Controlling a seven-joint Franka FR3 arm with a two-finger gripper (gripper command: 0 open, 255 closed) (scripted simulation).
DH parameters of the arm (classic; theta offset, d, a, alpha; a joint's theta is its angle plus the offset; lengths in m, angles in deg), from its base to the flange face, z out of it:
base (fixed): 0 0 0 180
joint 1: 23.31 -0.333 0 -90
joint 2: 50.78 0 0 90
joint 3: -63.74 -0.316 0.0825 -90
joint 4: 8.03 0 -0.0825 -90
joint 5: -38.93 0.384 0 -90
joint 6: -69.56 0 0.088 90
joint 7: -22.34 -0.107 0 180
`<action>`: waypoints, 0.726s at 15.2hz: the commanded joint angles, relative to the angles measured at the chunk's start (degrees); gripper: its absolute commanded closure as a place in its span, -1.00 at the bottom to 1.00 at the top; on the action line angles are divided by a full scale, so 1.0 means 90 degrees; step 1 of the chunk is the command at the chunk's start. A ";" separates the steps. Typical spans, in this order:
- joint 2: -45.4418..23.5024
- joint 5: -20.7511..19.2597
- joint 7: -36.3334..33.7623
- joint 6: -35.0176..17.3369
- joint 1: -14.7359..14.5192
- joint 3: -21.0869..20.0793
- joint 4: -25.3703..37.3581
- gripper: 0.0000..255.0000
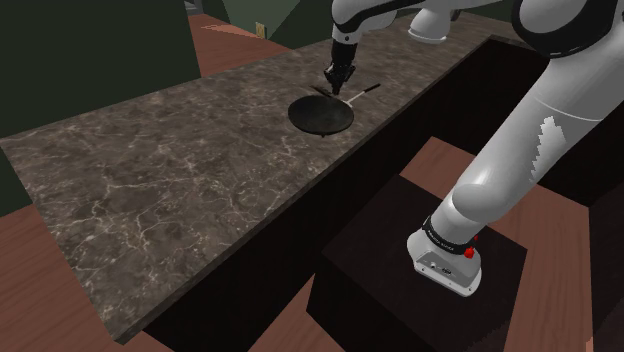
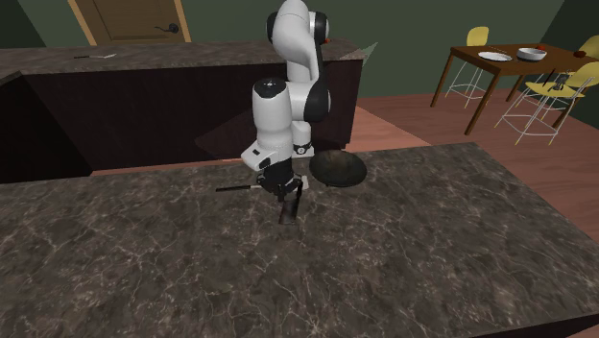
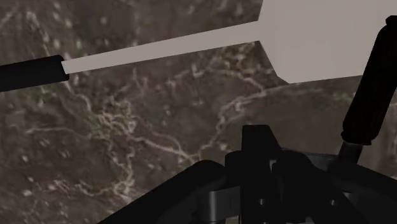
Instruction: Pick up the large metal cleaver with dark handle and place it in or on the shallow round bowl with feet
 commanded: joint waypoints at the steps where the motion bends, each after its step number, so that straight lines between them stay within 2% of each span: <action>1: 0.0000 0.0000 0.0000 0.0000 0.0000 0.0000 0.0000 1.00; 2: 0.0000 0.0000 0.0000 0.0000 0.0000 0.0000 0.0000 -1.00; 6: -0.0692 0.1082 0.0049 0.1396 0.0105 0.0085 0.1534 -1.00; 11: -0.0721 0.1110 0.0069 0.0978 0.0078 0.0048 0.1148 -1.00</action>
